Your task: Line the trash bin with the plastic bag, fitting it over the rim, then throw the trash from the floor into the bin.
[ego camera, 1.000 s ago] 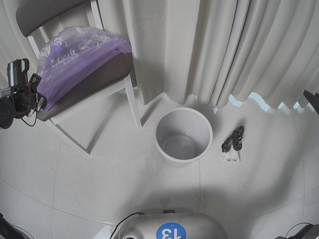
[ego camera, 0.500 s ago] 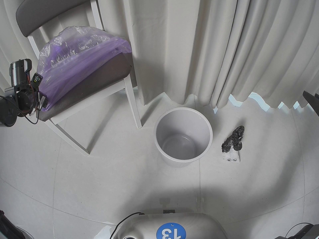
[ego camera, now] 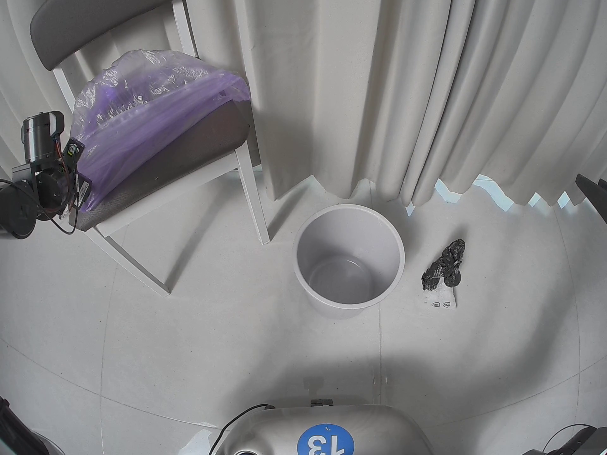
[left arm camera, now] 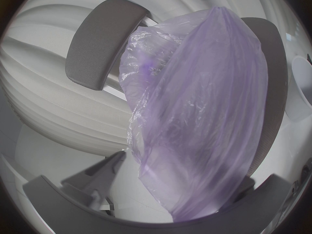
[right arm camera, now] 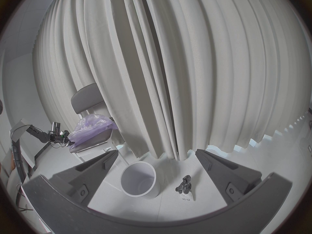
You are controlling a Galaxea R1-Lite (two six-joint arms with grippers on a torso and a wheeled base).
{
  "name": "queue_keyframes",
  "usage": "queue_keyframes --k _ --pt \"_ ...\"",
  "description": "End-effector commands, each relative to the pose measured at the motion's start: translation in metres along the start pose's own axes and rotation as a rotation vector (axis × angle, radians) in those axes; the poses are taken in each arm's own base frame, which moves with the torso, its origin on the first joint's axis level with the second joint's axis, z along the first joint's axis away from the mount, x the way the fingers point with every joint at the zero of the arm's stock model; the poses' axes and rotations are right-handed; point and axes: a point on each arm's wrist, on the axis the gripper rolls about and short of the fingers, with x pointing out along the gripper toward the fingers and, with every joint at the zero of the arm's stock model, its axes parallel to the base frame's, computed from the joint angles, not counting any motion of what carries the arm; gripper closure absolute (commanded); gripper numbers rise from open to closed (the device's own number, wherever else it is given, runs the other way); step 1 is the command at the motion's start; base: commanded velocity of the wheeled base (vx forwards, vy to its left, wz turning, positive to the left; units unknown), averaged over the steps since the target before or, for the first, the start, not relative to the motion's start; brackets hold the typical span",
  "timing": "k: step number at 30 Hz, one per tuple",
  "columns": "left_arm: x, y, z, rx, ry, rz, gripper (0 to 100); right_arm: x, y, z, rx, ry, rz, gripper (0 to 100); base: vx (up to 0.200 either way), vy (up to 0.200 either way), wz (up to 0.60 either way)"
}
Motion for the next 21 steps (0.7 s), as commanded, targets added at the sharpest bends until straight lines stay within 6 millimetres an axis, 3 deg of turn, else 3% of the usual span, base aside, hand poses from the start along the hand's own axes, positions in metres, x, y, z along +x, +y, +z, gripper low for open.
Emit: queue_keyframes --k 1,17,21 --pt "-0.004 0.001 0.0 -0.001 -0.005 -0.001 100 -0.001 0.0 0.0 -0.001 -0.001 0.008 0 0.0 0.0 0.0" --pt "-0.02 0.013 0.003 -0.028 -0.048 0.029 100 0.004 0.008 0.003 0.037 -0.013 0.073 0 0.0 0.0 0.0" --pt "-0.023 0.02 0.009 -0.044 -0.07 0.045 100 0.017 0.017 0.001 0.077 -0.03 0.102 0 0.0 0.0 0.0"
